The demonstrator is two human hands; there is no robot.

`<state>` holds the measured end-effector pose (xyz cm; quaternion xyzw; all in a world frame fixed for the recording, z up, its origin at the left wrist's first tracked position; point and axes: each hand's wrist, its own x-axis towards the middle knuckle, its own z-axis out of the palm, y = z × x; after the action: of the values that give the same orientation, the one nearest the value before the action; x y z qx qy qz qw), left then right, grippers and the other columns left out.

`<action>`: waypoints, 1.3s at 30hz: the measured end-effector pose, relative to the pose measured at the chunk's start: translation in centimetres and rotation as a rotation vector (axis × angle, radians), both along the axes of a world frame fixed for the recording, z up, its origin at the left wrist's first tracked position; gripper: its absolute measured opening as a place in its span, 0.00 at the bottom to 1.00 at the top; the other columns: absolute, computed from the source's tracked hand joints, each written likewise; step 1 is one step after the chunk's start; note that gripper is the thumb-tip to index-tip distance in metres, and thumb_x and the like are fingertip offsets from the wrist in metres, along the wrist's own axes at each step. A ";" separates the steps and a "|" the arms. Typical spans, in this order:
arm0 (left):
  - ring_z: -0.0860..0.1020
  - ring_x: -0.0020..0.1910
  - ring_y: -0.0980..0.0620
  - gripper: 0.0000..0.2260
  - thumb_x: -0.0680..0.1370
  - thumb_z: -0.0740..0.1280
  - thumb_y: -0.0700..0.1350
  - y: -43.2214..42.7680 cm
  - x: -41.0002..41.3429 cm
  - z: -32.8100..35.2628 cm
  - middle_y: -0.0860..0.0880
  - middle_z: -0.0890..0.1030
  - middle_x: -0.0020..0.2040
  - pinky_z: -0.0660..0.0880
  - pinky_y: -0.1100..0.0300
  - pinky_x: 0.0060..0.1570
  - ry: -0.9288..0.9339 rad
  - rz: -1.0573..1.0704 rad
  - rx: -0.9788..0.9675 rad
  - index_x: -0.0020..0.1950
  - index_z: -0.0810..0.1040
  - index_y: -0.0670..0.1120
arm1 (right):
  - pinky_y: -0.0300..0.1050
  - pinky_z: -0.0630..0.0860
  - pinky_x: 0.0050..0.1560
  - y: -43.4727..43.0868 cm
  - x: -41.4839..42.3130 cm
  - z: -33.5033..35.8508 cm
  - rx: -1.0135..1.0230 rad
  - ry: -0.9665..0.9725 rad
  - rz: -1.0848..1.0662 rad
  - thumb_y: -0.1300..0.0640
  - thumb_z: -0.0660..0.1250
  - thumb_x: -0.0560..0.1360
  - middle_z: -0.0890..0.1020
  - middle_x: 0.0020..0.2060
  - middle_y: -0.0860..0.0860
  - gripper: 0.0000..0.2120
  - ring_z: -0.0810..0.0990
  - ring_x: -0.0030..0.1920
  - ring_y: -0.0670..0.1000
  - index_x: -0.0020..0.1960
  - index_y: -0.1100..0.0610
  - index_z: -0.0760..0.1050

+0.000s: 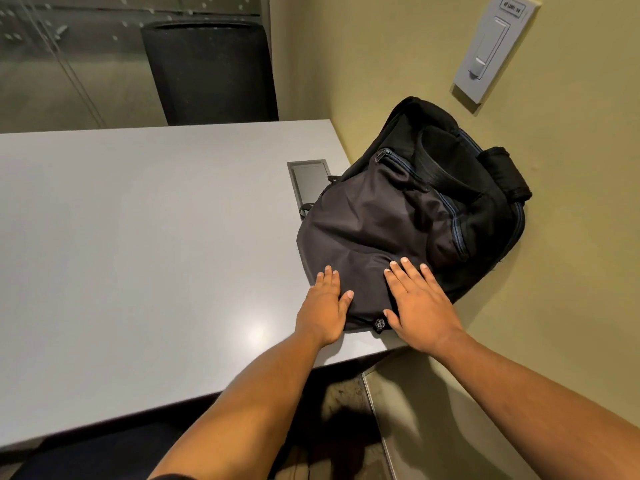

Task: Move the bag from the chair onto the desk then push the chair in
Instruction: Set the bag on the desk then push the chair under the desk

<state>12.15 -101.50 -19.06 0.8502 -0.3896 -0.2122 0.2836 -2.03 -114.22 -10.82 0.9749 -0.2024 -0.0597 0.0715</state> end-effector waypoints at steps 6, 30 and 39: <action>0.49 0.77 0.48 0.27 0.83 0.50 0.57 0.4 0.0 0.9 0.47 0.50 0.79 0.50 0.55 0.73 -0.096 -0.007 -0.014 0.78 0.50 0.46 | 0.52 0.45 0.79 0.8 -0.7 0.7 0.021 -0.012 0.010 0.42 0.59 0.77 0.55 0.79 0.53 0.36 0.47 0.79 0.53 0.79 0.56 0.52; 0.46 0.77 0.52 0.30 0.81 0.47 0.62 4.6 -1.1 2.3 0.51 0.48 0.79 0.48 0.57 0.72 -0.215 -0.060 -0.007 0.79 0.49 0.49 | 0.49 0.45 0.79 5.6 -2.7 1.2 0.127 -0.099 -0.066 0.41 0.56 0.78 0.53 0.79 0.50 0.34 0.45 0.79 0.49 0.79 0.53 0.50; 0.44 0.77 0.53 0.31 0.80 0.46 0.64 8.0 -3.6 2.7 0.52 0.46 0.79 0.47 0.57 0.73 -0.265 -0.109 0.009 0.79 0.47 0.50 | 0.46 0.40 0.77 8.6 -4.1 1.1 0.155 -0.126 -0.034 0.42 0.57 0.79 0.51 0.79 0.49 0.34 0.42 0.78 0.48 0.79 0.53 0.50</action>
<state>8.56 -93.53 -16.32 0.8497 -0.4681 -0.1147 0.2139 -6.09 -105.62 -9.72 0.9757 -0.2179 -0.0149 -0.0179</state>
